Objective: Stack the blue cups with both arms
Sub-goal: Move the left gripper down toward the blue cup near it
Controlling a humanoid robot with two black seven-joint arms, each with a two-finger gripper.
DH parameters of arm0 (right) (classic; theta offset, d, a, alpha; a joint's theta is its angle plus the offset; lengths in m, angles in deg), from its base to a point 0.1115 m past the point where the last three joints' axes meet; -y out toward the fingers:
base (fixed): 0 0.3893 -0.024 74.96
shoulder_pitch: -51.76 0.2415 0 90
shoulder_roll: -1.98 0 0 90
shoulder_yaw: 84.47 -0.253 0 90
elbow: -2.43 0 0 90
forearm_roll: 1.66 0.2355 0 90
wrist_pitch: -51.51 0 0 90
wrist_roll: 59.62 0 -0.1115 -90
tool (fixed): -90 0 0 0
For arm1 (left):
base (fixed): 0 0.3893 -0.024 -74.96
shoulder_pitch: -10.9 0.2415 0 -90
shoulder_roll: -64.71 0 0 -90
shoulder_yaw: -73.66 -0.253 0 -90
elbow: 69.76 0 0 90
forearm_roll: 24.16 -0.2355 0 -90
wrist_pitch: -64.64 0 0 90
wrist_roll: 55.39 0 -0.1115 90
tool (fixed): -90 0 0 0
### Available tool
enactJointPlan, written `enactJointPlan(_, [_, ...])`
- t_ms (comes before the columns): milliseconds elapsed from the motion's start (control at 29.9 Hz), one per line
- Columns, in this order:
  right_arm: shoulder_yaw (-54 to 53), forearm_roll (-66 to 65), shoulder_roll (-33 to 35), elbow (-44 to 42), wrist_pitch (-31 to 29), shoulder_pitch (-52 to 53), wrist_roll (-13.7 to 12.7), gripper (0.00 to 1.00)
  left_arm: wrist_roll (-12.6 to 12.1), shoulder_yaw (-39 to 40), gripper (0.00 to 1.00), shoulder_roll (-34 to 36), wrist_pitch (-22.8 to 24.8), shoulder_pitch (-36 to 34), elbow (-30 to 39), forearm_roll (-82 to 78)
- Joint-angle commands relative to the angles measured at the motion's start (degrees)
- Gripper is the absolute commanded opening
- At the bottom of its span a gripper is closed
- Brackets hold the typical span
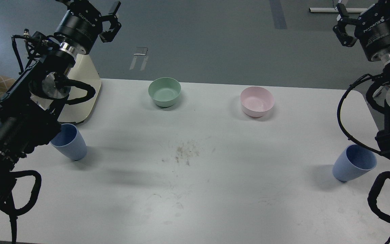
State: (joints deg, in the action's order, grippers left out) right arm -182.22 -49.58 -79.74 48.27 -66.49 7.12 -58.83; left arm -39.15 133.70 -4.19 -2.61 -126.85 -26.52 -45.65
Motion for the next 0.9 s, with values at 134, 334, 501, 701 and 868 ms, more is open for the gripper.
enactJointPlan(134, [0.3,0.0,0.0,0.0,0.0,0.1,0.0,1.0,-0.2,-0.1,0.98,0.0,-0.3,0.3,0.6,0.0])
enactJointPlan(334, [0.3,0.0,0.3,0.0,0.0,0.5,0.0,1.0,-0.2,0.5,0.98,0.1,-0.3,-0.4,0.0,0.0])
enactJointPlan(501, [0.2,0.1,0.8,-0.1,0.0,0.1,-0.1,1.0,-0.2,0.9,0.98,0.1,0.5,-0.3,0.0,0.0])
enactJointPlan(701, [0.3,0.1,0.7,0.2,0.0,-0.5,0.1,1.0,-0.5,1.0,0.97,0.8,2.1,0.6,0.8,0.1])
enactJointPlan(868, [0.0,0.1,0.8,4.0,0.0,-3.7,0.3,1.0,-0.3,0.7,0.98,2.9,2.6,0.9,1.0,0.1])
